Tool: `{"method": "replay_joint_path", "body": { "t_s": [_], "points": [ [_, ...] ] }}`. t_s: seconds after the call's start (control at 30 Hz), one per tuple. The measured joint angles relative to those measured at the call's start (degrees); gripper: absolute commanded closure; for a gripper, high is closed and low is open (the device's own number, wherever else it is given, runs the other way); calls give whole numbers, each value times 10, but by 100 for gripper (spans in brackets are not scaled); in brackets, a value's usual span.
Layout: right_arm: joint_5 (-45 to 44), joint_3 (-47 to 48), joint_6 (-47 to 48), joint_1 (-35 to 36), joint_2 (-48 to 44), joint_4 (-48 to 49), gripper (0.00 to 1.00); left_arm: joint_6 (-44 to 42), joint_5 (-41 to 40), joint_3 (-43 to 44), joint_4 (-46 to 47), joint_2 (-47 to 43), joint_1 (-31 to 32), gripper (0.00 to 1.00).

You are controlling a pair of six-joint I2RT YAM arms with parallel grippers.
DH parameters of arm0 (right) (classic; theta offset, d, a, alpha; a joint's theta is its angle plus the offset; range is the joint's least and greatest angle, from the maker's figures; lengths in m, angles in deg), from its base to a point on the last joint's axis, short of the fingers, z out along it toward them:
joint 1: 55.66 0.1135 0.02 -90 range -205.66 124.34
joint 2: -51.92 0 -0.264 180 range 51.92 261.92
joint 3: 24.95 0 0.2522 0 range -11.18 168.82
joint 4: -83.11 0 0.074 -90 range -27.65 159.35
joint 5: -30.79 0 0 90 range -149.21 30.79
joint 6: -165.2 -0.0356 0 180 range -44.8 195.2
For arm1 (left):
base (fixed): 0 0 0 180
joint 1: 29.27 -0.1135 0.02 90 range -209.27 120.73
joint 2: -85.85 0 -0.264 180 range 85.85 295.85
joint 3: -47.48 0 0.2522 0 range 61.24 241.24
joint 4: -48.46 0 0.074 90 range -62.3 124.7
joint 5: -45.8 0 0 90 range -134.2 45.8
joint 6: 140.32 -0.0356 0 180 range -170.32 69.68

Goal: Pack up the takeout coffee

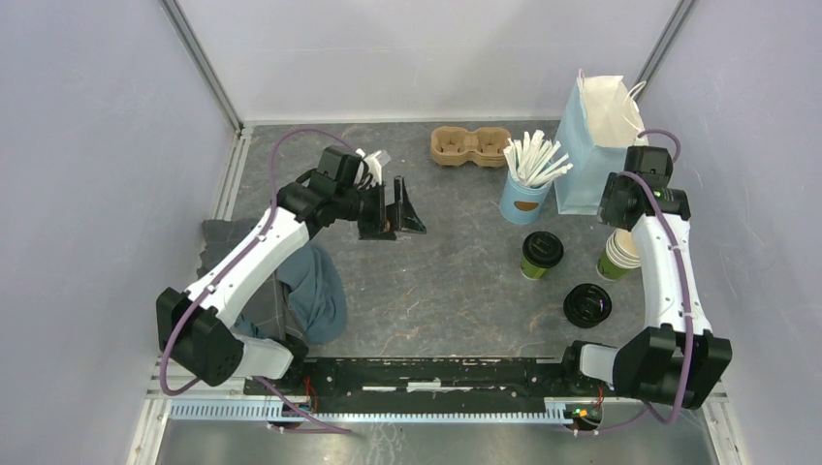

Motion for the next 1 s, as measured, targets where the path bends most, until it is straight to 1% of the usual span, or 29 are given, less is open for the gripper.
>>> {"method": "replay_joint_path", "body": {
  "t_s": [0.03,0.1,0.17,0.2,0.37,0.57,0.67,0.83,0.97,1.0],
  "points": [
    [3,2,0,-6,8,0,45,-4,7,14,0,9,0,0],
    [5,4,2,-16,17,0,54,-10,15,35,4,28,0,0],
    [5,4,4,-21,19,-2,61,-14,24,43,5,41,0,0],
    [4,4,6,-24,19,-3,63,-16,27,45,5,49,0,0],
    [3,3,10,-30,18,-2,67,-23,36,45,3,70,1,0],
    [7,-13,13,-31,18,1,69,-26,40,45,1,70,6,0],
    [11,-23,13,-31,18,4,72,-32,40,46,1,70,9,0],
    [14,-30,16,-31,18,6,86,-37,40,46,-1,70,10,0],
    [12,-30,20,-31,15,7,100,-40,40,46,-4,70,10,0],
    [12,-30,21,-31,14,7,100,-40,40,46,-5,70,10,0]
  ]
}}
